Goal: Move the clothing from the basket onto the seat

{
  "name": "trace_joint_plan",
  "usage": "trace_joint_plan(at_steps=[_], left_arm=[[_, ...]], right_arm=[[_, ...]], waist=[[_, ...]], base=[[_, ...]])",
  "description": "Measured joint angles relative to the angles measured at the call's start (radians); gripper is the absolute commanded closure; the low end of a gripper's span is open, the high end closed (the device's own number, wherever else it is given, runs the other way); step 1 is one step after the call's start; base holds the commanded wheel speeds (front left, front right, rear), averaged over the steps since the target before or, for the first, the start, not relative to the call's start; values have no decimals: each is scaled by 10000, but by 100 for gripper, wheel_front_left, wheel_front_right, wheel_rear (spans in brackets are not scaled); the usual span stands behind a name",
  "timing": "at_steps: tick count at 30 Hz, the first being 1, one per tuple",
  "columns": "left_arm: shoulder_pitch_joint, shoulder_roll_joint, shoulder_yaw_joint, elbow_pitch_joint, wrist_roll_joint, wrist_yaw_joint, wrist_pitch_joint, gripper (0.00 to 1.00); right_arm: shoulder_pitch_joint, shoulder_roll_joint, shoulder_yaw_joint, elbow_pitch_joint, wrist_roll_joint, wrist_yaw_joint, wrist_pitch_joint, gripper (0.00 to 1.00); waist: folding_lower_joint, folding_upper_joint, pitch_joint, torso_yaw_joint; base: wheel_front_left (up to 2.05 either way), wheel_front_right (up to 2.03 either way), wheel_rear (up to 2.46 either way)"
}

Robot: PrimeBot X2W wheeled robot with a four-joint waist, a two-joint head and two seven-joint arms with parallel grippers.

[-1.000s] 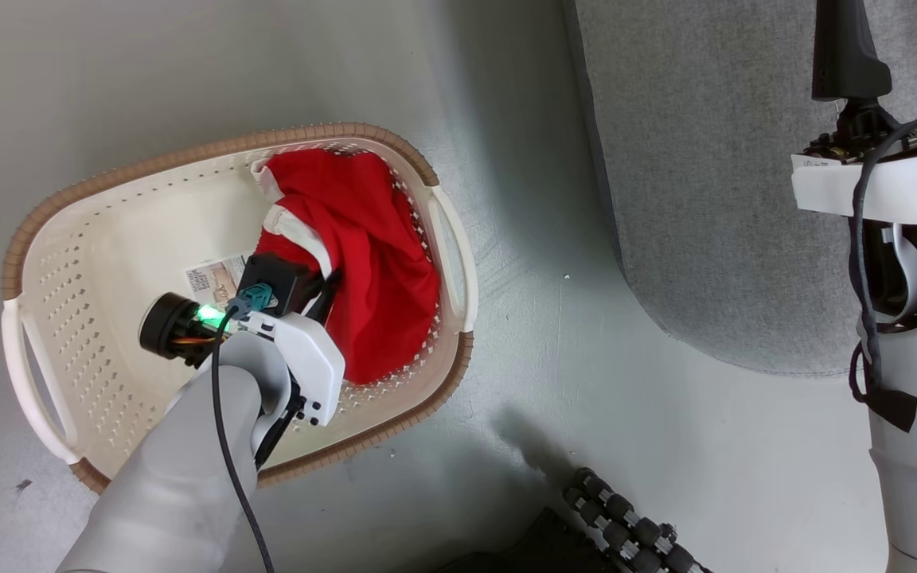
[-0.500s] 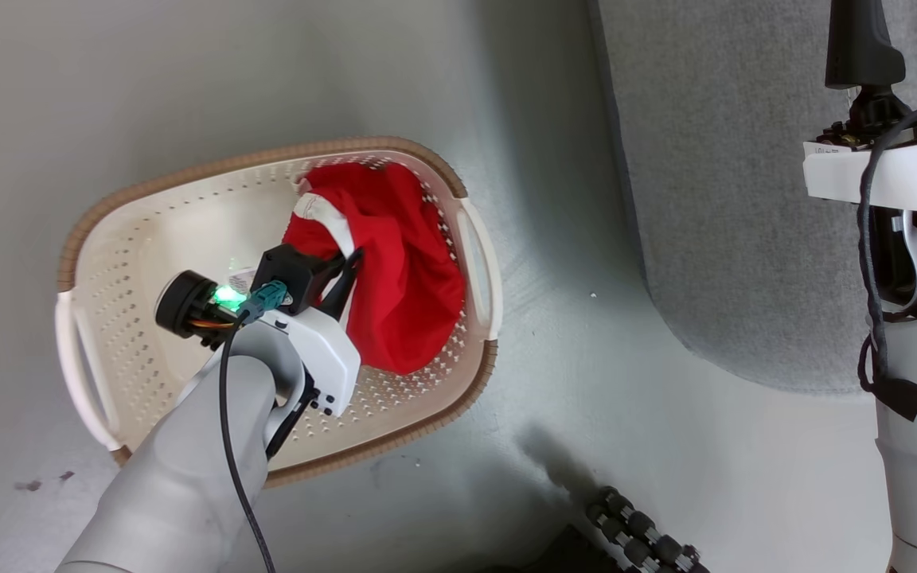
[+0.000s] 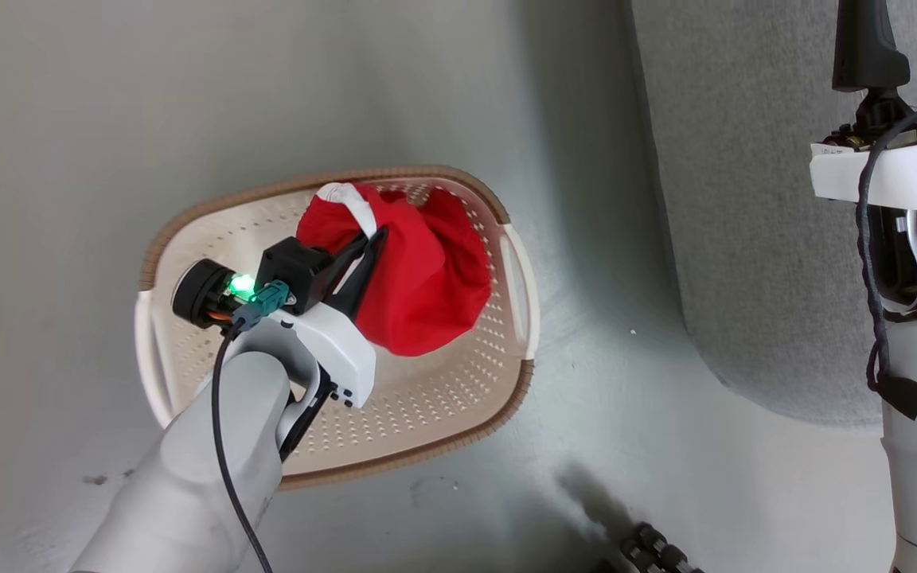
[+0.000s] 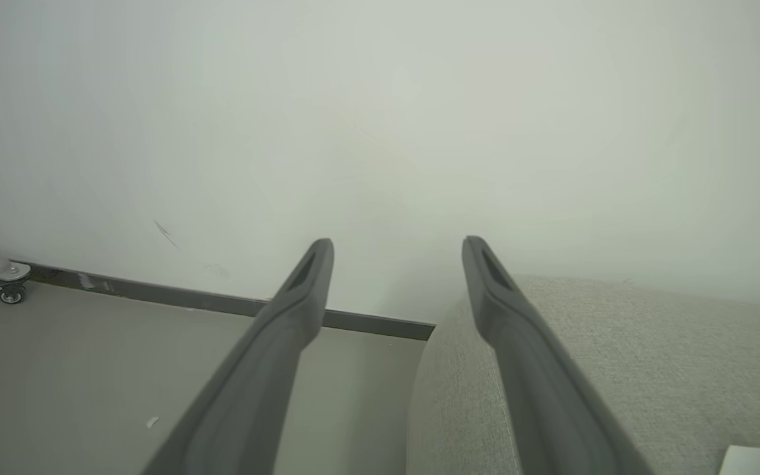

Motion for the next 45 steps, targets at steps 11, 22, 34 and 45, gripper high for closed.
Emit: trace_joint_plan(at_steps=[11,22,34,45], left_arm=[[68,301,961,-2075,-19,205,-13,100],[486,604,1852,-4161,102,376,-40,100],[972,897,2286,-5371,115,364,-42,100],[1313,1089,2583,-5866,82,278,-42,100]], right_arm=[[659,-13,-50,291,-311,0,0,0],[1404,-288,311,708,-366,0,0,0],[1946,-662,1298,982,-311,0,0,0],[2676,-1298,2932,1275,-8,0,0,0]], waist=[[0,0,-928,519],[0,0,-1936,903],[0,0,-3029,1189],[0,0,-4175,1389]], base=[[0,0,0],[0,0,0],[0,0,0],[0,0,0]])
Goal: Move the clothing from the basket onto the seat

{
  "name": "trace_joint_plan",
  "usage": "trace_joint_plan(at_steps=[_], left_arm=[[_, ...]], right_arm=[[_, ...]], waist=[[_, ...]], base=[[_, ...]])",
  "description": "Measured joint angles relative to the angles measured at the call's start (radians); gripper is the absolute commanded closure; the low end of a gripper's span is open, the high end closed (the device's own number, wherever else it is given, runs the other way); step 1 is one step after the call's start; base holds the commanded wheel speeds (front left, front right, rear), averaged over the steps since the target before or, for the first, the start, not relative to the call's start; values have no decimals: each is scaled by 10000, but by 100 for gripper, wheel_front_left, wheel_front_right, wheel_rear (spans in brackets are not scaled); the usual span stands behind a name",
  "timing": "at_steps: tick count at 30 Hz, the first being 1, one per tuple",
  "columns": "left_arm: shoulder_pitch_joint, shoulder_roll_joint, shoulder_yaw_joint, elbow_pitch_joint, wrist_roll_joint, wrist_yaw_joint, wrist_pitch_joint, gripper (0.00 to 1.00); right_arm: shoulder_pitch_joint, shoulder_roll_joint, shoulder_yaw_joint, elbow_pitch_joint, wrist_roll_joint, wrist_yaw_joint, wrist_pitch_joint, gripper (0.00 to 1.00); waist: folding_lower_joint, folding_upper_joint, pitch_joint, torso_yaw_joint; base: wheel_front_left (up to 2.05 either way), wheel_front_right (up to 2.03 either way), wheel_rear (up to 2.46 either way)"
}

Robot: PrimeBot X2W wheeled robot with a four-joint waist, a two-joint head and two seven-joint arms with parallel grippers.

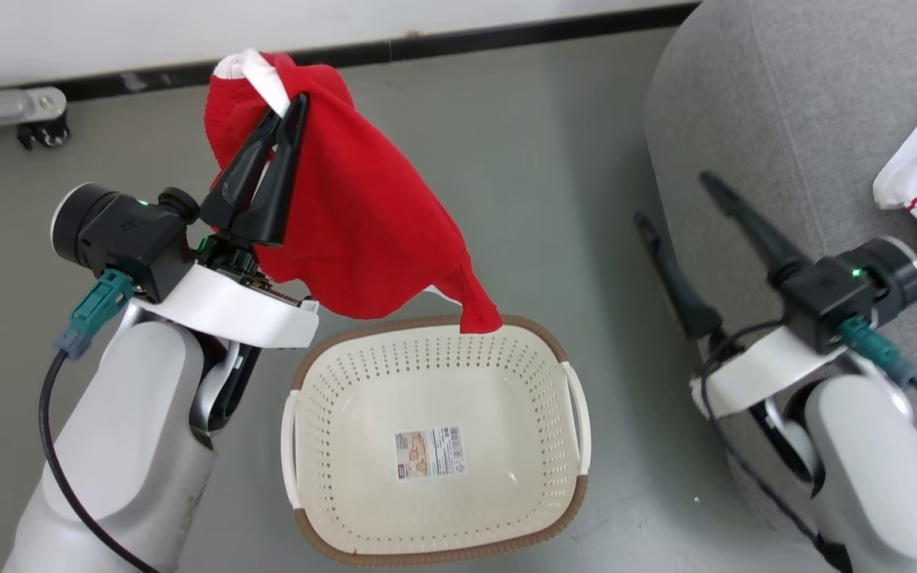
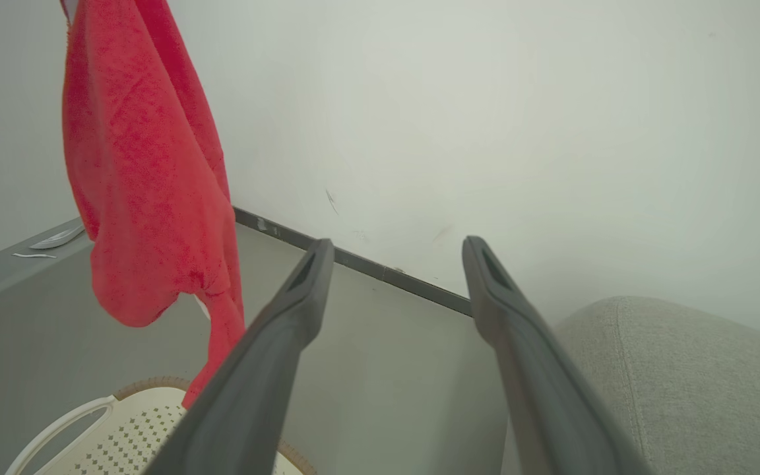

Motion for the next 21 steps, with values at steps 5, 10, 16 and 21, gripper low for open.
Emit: trace_joint_plan(at_steps=[5,10,16,21], left_arm=[[186,25,50,-119,-65,-6,0,100],[242,58,52,-219,-79,-12,0,100],[579,90,44,-322,-121,-12,0,100],[614,94,-17,-451,-151,-13,21,100]], right_arm=[[290,-408,1018,117,15,0,0,0],[467,-690,1894,222,15,0,0,0],[640,-1011,2451,464,73,0,2,0],[801,-1158,3170,690,205,0,2,0]], waist=[[0,0,-518,59],[0,0,-1024,97],[0,0,-1612,125],[-1,0,-2079,155]], base=[[0,0,0],[0,0,0],[0,0,0],[0,0,0]])
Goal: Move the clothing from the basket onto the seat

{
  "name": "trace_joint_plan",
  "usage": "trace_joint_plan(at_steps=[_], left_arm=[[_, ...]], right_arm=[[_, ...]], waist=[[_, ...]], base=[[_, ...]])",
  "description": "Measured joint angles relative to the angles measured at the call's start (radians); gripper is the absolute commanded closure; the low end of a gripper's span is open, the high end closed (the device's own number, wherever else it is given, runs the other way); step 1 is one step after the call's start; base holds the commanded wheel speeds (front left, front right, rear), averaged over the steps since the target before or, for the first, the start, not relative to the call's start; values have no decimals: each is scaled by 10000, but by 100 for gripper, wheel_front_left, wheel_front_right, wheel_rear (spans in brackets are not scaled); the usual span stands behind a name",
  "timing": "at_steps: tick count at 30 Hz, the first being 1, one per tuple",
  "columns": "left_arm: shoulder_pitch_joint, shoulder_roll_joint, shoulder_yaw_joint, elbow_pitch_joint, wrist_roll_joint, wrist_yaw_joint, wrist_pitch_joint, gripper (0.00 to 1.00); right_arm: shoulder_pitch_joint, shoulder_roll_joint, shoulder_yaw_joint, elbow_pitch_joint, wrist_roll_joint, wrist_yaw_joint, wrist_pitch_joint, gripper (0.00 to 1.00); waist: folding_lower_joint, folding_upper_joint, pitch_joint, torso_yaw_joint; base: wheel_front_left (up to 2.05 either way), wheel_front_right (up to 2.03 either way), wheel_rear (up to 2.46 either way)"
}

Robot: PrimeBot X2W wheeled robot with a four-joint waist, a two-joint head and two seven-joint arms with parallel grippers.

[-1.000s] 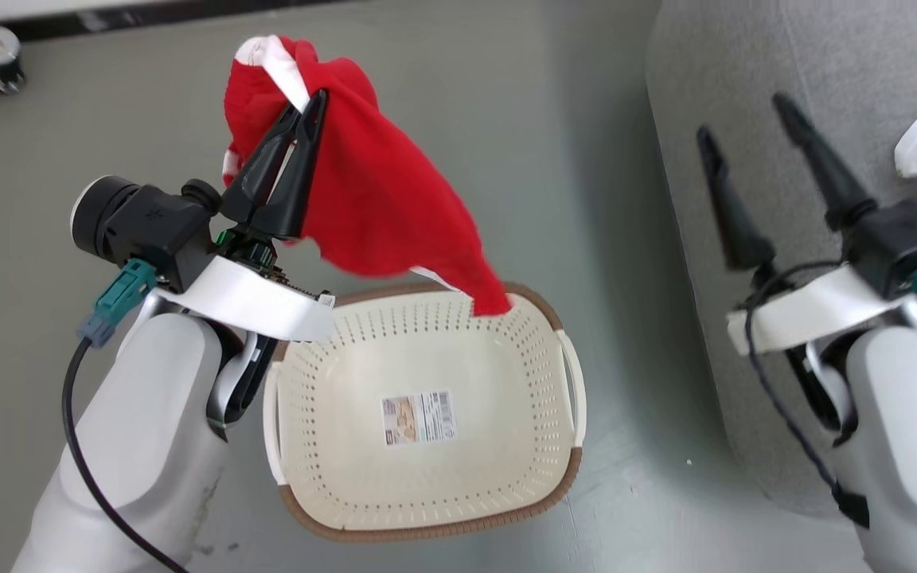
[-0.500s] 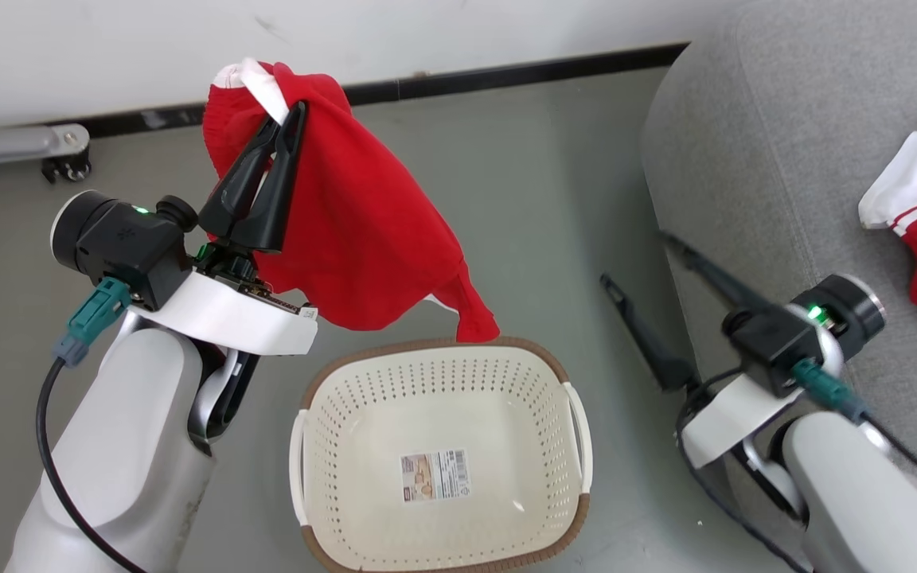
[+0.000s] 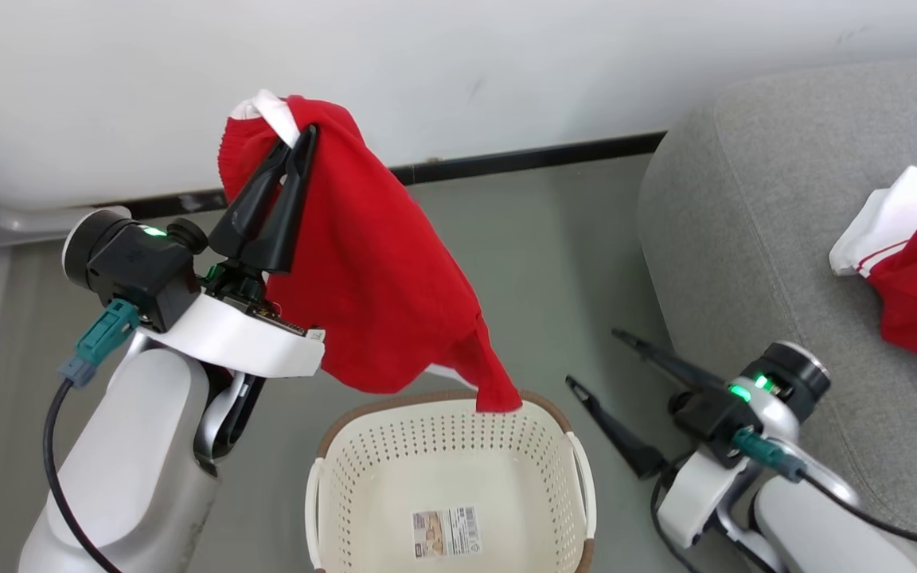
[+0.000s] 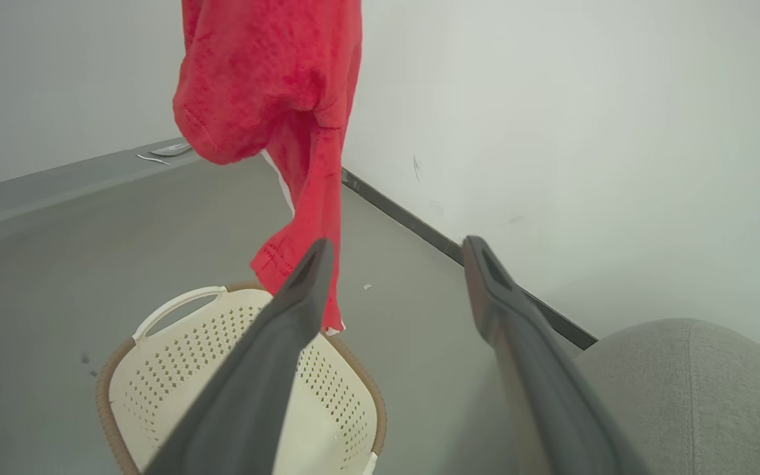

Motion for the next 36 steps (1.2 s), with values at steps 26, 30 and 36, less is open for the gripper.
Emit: trace_joint_plan(at_steps=[26,30,36], left_arm=[[211,-646,-961,-372,-401,-75,922,100],[211,-694,-1043,-460,-466,-75,1053,100],[214,-763,-1168,-602,-612,-75,1231,100]], right_arm=[[-705,652,2437,1818,936,0,0,0],[-1134,723,2454,1965,924,0,0,0],[-1565,915,2414,2474,811,0,0,0]], waist=[[0,0,-1671,505],[0,0,-1781,586],[0,0,-1866,663]], base=[[0,0,0],[0,0,0],[0,0,0]])
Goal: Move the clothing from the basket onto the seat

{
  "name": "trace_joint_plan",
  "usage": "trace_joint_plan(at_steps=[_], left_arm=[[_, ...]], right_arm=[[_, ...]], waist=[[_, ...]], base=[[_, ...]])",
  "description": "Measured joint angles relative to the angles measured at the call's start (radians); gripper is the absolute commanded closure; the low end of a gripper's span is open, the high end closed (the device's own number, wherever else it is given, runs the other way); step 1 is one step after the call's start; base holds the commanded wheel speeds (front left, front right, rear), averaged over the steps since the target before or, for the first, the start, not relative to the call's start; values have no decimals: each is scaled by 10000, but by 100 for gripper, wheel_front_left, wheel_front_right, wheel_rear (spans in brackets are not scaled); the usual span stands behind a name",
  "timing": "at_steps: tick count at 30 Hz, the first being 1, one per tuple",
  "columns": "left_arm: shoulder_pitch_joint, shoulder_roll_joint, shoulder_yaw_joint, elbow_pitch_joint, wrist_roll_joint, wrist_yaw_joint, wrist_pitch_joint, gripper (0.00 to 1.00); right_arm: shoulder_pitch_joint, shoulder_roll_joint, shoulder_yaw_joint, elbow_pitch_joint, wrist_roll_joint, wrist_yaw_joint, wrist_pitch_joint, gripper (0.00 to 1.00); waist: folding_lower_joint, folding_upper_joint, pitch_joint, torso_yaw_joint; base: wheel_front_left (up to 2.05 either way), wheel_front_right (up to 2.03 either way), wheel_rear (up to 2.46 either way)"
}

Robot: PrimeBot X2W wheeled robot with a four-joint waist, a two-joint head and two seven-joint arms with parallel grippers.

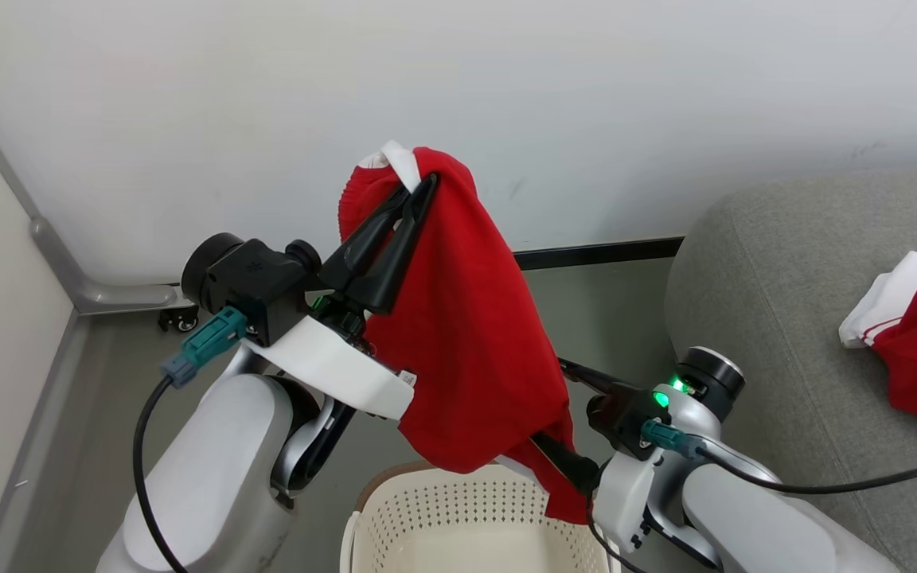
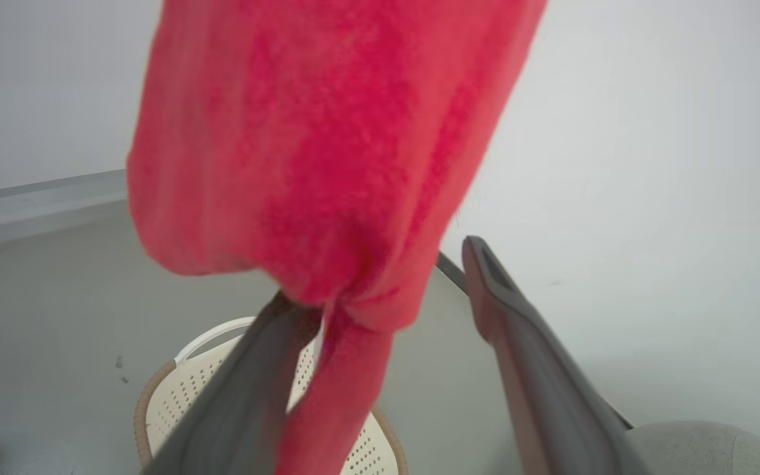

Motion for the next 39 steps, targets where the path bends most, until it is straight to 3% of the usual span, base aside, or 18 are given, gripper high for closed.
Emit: trace_joint_plan(at_steps=[1,3,5,7,18,27,28,32,33,34,35,39], left_arm=[[0,-10,-8,-35,-25,0,31,100],[0,-48,-10,-75,-33,0,31,100],[5,-59,-10,-96,-33,2,38,100],[46,-75,-6,-117,-54,4,42,100],[654,31,376,132,-226,194,65,100],[1417,127,734,654,-683,268,-123,100],[1491,127,744,719,-727,268,-146,93],[1763,111,711,890,-811,265,-167,36],[1842,111,688,922,-867,263,-173,27],[1909,111,648,953,-936,251,-199,4],[1986,102,614,972,-1005,249,-209,0],[2238,65,454,1043,-1141,174,-240,0]], right_arm=[[-33,59,29,73,-31,0,0,0],[-151,155,54,215,-33,0,0,50],[-211,232,27,265,-33,0,0,71],[-320,320,-38,307,-35,0,0,100],[-357,261,-723,232,21,0,0,100],[69,-343,-2489,-259,291,0,0,100],[131,-385,-2686,-353,330,0,0,100],[166,-447,-3475,-706,334,0,0,100],[167,-470,-3630,-794,334,2,0,100],[174,-485,-3785,-865,334,0,0,100],[183,-502,-3917,-947,334,0,0,100],[352,-564,-4475,-1124,330,0,0,100]], waist=[[0,0,3,8],[-1,0,22,23],[0,0,51,31],[0,0,84,34],[0,0,216,-66],[0,0,274,-313],[0,0,281,-345],[0,0,305,-464],[0,0,312,-491],[0,0,319,-517],[0,0,326,-541],[0,0,355,-605]], base=[[0,0,0],[0,0,0],[0,0,0],[0,0,0],[0,0,0],[0,0,0],[0,0,0],[0,0,0],[0,0,0],[0,0,0],[0,0,0],[0,0,0]])
